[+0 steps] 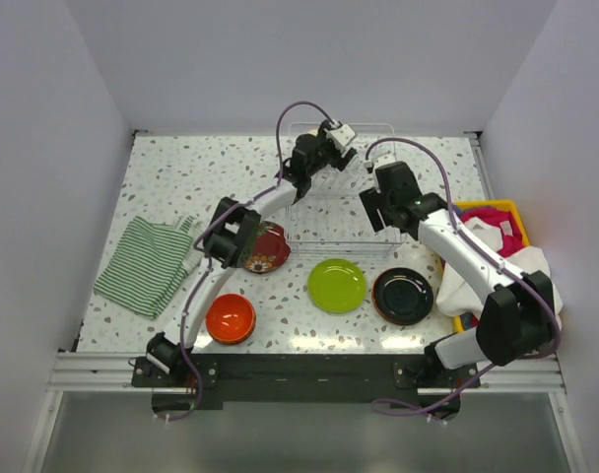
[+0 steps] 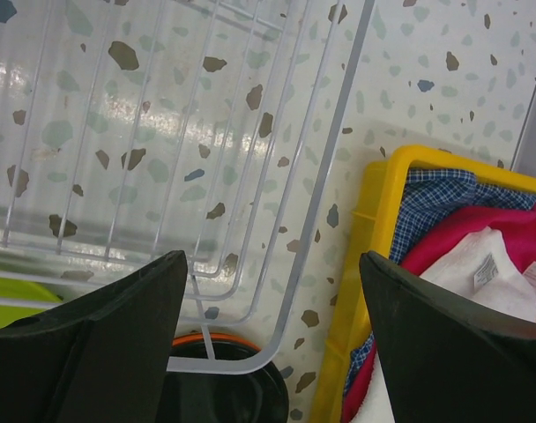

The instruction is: Load the mixed dishes into the dish rack

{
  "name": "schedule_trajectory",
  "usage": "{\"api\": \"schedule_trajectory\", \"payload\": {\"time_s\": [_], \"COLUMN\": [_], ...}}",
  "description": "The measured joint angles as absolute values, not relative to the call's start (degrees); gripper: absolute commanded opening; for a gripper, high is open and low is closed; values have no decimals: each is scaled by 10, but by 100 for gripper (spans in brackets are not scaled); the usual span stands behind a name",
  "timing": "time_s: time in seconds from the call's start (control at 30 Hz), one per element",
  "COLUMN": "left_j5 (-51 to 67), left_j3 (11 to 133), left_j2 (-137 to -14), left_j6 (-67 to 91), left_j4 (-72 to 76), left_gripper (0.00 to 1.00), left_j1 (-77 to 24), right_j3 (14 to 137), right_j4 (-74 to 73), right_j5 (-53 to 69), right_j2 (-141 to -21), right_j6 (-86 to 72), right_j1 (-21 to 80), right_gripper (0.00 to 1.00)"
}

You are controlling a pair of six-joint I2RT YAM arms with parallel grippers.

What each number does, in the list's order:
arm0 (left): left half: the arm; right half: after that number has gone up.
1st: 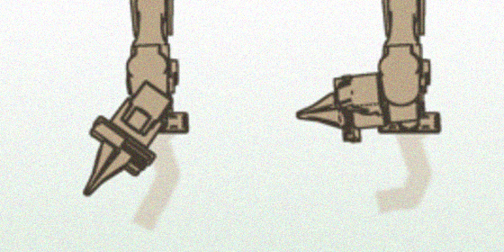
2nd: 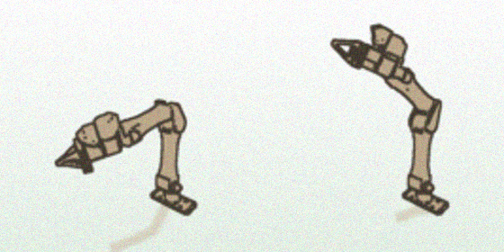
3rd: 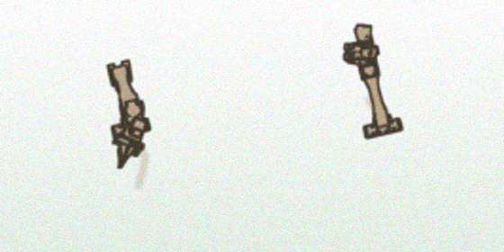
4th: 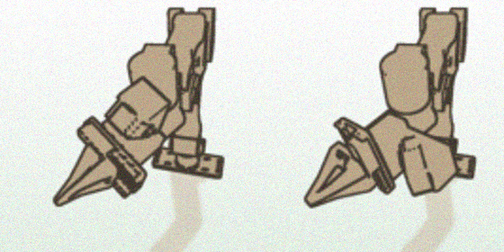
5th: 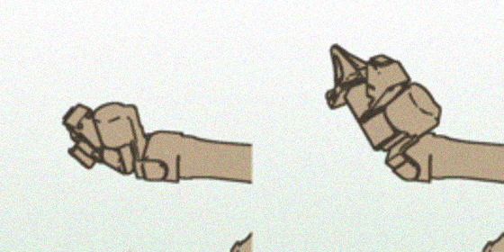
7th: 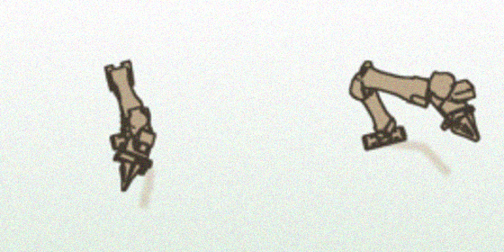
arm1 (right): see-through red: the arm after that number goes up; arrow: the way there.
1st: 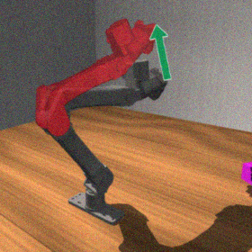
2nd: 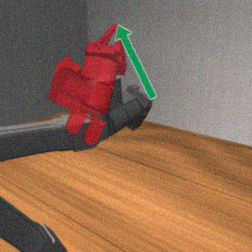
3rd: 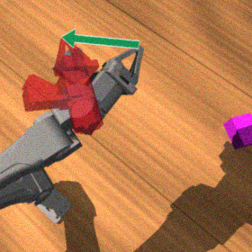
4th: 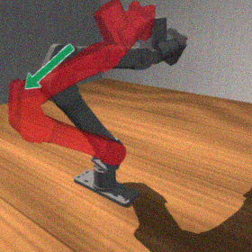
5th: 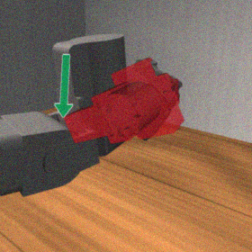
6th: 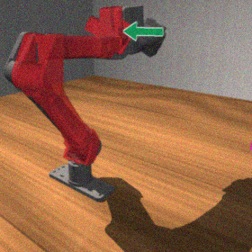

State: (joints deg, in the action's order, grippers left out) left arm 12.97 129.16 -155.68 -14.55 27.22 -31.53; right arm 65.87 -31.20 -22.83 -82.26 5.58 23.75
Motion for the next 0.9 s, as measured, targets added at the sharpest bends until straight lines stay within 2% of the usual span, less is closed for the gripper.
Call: {"api": "schedule_trajectory", "payload": {"time_s": [0.27, 0.57, 0.6, 0.67, 0.7, 0.8, 0.83, 0.9], "left_j5": [121, 152, 153, 153, 147, 116, 103, 81], "left_j3": [1258, 1238, 1232, 1213, 1198, 1144, 1117, 1066], "left_j2": [-1539, -1453, -1435, -1393, -1364, -1281, -1246, -1184], "left_j6": [-140, -67, -56, -32, -19, 4, 5, 7], "left_j4": [288, 272, 273, 271, 271, 259, 253, 239], "left_gripper": [86, 88, 88, 84, 82, 76, 74, 69], "left_j1": [-317, -311, -310, -309, -309, -309, -308, -306], "right_j3": [708, 762, 762, 763, 769, 788, 796, 812], "right_j4": [-283, -242, -239, -232, -228, -213, -205, -187], "right_j5": [-180, -153, -154, -153, -151, -133, -126, -119], "right_j2": [-872, -917, -919, -926, -935, -966, -979, -1004], "right_j6": [52, 39, 38, 37, 34, 35, 32, 27], "right_j1": [198, 180, 179, 178, 176, 174, 173, 172], "right_gripper": [83, 80, 71, 61, 46, 26, 13, 3]}}
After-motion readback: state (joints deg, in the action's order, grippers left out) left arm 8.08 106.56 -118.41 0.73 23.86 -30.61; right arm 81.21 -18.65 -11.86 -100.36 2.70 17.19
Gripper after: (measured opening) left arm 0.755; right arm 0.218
